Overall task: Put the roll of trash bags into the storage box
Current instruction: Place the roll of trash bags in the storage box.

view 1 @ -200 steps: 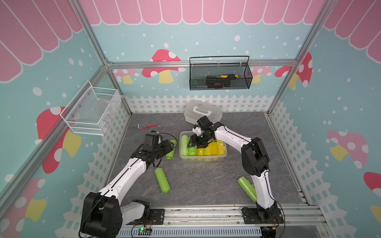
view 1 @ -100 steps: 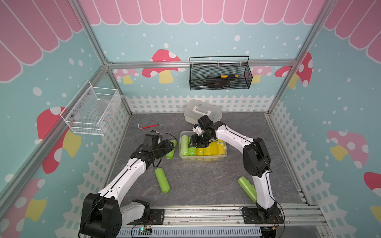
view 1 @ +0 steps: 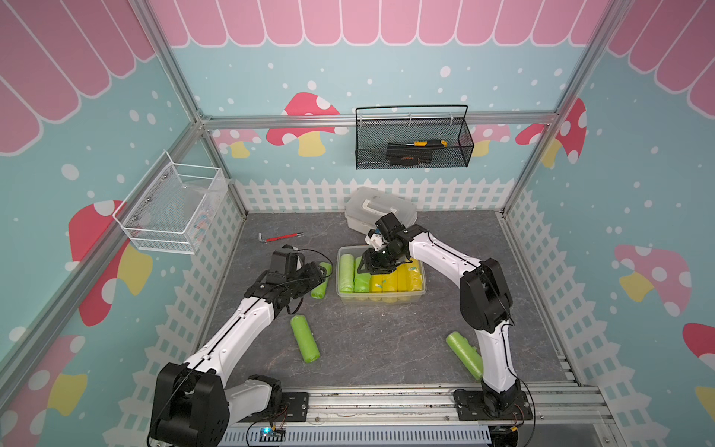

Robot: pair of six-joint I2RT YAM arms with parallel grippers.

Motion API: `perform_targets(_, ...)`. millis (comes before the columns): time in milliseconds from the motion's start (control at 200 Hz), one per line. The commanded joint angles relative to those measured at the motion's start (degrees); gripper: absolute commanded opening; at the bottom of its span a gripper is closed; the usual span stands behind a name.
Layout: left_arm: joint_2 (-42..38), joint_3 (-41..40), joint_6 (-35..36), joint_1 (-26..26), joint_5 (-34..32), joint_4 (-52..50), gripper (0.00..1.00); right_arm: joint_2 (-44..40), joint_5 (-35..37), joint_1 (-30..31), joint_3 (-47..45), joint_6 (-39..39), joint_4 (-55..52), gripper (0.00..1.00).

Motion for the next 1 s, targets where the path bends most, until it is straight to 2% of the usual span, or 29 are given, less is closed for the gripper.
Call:
perform_targets(0, -1.5, -0.3, -0.2, 0.3, -0.4, -0.3, 0.62, -0.6, -2.0, -0.1, -0.5, -0.1, 0.1, 0.45)
perform_targets(110, -1.3, -0.2, -0.1, 0.2, -0.4, -0.4, 0.62, -0.2, -2.7, -0.1, -0.4, 0.0, 0.8, 0.41)
perform_targets(475, -1.5, -0.2, -0.3, 0.2, -0.4, -0.6, 0.62, 2.4, -4.2, -0.1, -0.4, -0.2, 1.6, 0.35)
perform_targets(996, -0.7, 1.1, 1.7, 0.9, -1.5, -3.8, 0.62, -1.3, -1.1, -0.7, 0.6, -2.0, -1.2, 0.38)
